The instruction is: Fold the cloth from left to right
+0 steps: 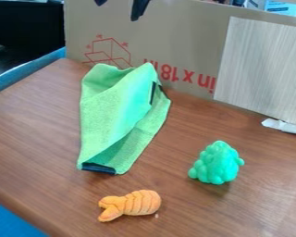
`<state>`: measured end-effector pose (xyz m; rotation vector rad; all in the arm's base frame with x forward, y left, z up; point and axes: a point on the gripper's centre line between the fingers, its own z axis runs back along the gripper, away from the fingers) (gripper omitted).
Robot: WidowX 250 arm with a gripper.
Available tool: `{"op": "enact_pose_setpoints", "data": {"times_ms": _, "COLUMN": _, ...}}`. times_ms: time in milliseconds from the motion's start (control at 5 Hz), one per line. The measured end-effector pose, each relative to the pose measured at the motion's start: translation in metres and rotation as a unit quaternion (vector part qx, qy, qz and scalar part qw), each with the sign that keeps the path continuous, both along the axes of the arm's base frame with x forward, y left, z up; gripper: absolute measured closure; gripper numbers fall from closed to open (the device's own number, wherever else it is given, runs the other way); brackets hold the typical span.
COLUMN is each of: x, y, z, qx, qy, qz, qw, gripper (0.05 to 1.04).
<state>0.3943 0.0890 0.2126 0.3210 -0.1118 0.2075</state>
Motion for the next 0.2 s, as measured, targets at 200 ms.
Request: {"op": "enact_pose_setpoints", "data": {"times_ms": 200, "x": 0.0002, "y": 0.0, "z": -0.0006, "qx": 0.0, "qy": 0.001, "qz": 0.0, "qw": 1.0, "gripper": 0.083}}
